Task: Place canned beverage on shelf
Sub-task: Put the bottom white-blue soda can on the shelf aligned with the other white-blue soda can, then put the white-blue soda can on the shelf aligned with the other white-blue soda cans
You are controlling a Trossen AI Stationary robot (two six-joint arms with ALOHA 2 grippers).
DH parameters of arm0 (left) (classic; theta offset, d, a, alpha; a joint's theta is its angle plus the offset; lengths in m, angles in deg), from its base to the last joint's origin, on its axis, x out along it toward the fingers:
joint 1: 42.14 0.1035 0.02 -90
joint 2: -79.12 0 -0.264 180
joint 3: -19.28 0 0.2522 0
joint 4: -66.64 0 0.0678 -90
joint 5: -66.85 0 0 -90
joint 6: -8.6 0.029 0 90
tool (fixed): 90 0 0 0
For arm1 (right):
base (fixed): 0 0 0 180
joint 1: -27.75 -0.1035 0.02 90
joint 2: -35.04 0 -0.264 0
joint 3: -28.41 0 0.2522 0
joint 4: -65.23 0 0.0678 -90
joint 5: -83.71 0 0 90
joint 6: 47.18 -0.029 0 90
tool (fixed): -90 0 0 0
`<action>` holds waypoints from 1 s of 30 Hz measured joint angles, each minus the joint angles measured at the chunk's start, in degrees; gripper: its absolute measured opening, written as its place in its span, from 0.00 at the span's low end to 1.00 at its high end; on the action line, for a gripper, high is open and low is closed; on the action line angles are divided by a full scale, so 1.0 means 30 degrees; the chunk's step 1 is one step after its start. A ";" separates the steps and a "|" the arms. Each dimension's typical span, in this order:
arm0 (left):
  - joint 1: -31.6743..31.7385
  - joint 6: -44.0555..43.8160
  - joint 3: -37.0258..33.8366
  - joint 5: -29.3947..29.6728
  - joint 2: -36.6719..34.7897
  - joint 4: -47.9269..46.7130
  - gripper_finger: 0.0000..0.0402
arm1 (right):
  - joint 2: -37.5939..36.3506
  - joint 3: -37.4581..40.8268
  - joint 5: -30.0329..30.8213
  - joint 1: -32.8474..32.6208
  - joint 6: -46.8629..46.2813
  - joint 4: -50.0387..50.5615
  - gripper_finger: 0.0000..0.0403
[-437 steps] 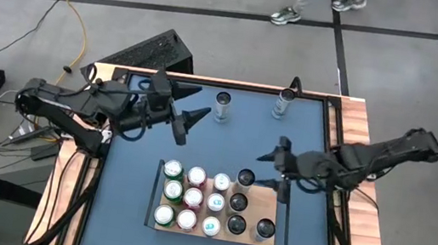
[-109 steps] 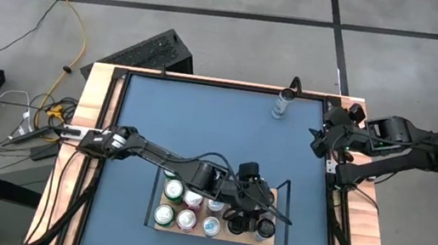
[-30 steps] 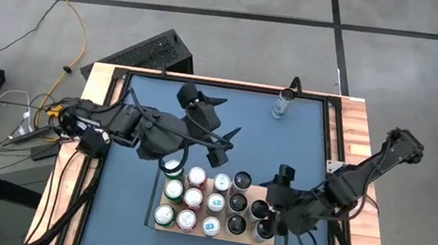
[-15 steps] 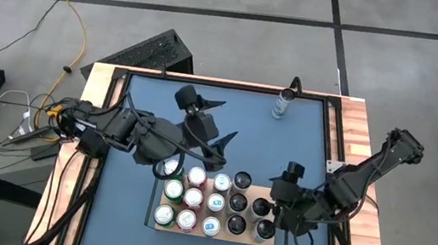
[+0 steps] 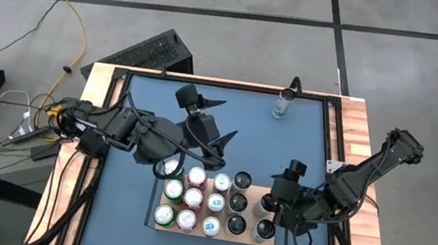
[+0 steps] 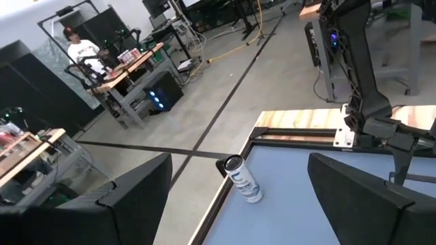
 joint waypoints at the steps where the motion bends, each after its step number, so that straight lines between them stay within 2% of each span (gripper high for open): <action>1: 0.0000 -0.0027 0.0000 0.0000 0.0000 -0.0007 0.82 | 0.0007 -0.0116 -0.0005 0.0005 -0.0006 -0.0035 0.75; 7: 0.0000 -0.0054 0.0000 -0.0007 0.0000 -0.0008 0.82 | 0.0015 -0.1245 0.0006 -0.0084 -0.0187 0.0093 0.75; 12: -0.0161 -0.1382 0.0000 -0.0288 -0.0088 -0.0496 0.82 | 0.0007 -0.2572 0.0010 -0.0839 -0.0299 0.1709 0.75; 15: -0.0218 -0.3513 0.0000 -0.2237 -0.0419 -0.1727 0.82 | -0.0014 -0.2632 0.0399 -0.1328 -0.0608 0.2988 0.75; 19: 0.0112 -0.6209 0.0007 -0.4795 -0.0913 -0.3286 0.82 | -0.0911 -0.2610 0.1803 -0.1506 -0.3162 0.5802 0.75; 24: 0.0875 -0.6797 0.0000 -0.4809 -0.0962 -0.3991 0.82 | -0.2241 -0.2617 0.2465 -0.0428 -0.6651 0.8968 0.75; 28: 0.1601 -0.6949 0.0000 -0.4801 -0.0962 -0.3720 0.82 | -0.3434 -0.2283 0.2729 0.1812 -0.5046 0.8863 0.75; 30: 0.1957 -0.7211 0.0000 -0.4801 -0.0957 -0.3733 0.82 | -0.3771 -0.2261 0.3535 0.3500 -0.3874 0.8908 0.75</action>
